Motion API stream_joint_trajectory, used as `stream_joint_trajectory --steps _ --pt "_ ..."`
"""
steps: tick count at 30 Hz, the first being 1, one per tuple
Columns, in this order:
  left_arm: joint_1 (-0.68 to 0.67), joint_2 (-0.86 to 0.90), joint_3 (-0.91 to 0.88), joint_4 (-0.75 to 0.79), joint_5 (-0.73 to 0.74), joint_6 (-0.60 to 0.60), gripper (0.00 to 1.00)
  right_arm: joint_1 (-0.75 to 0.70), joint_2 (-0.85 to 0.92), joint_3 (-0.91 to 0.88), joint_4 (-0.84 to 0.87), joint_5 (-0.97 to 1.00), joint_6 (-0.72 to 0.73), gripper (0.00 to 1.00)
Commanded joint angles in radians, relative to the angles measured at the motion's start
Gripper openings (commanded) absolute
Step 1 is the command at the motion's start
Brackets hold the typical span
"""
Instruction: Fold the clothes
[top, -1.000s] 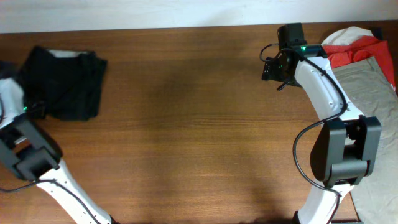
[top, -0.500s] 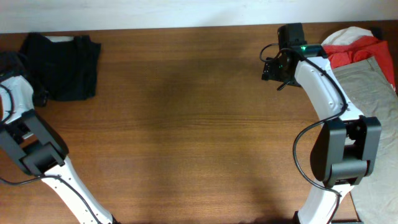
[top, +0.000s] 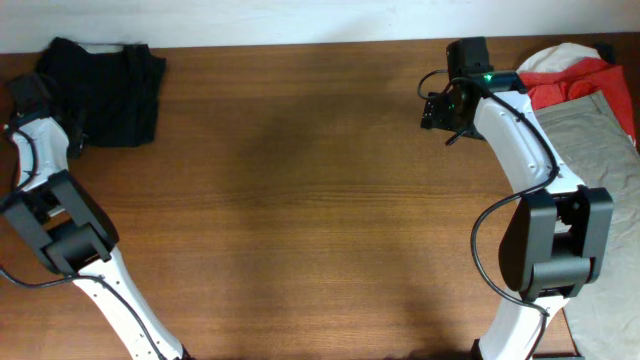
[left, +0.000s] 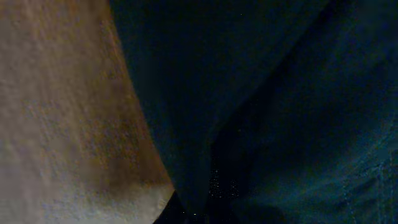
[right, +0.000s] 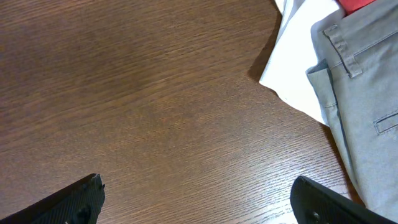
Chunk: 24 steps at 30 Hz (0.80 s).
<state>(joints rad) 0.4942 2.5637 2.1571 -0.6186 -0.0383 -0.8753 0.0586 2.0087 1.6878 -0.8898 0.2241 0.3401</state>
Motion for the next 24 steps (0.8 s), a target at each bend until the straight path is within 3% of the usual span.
stream_joint_trajectory --steps 1,5,6,9,10,12,18,22,24 --pt "-0.049 0.088 -0.028 0.006 0.057 -0.013 0.06 -0.002 -0.005 0.014 0.000 0.016 0.005 0.99" --pt "-0.054 0.088 -0.028 0.025 0.057 -0.012 0.09 -0.002 -0.005 0.014 0.000 0.016 0.005 0.99" --pt "-0.054 0.088 -0.028 0.028 0.055 0.017 0.17 -0.002 -0.005 0.014 0.000 0.016 0.005 0.99" --pt "-0.050 0.087 -0.020 -0.041 -0.050 0.143 0.63 -0.002 -0.005 0.014 0.000 0.016 0.005 0.99" --pt "-0.048 0.086 -0.011 -0.076 -0.061 0.144 0.72 -0.002 -0.005 0.014 0.000 0.016 0.005 0.98" --pt "-0.044 0.084 0.064 -0.186 -0.064 0.145 0.80 -0.002 -0.005 0.014 0.000 0.016 0.005 0.99" --pt "-0.044 0.084 0.491 -0.626 -0.248 0.145 0.82 -0.002 -0.005 0.014 0.000 0.016 0.005 0.99" --pt "-0.046 0.084 0.813 -0.851 -0.246 0.145 0.81 -0.002 -0.005 0.014 0.000 0.016 0.005 0.99" --pt "-0.046 0.076 0.983 -1.019 -0.148 0.145 0.76 -0.002 -0.005 0.014 0.000 0.016 0.005 0.99"
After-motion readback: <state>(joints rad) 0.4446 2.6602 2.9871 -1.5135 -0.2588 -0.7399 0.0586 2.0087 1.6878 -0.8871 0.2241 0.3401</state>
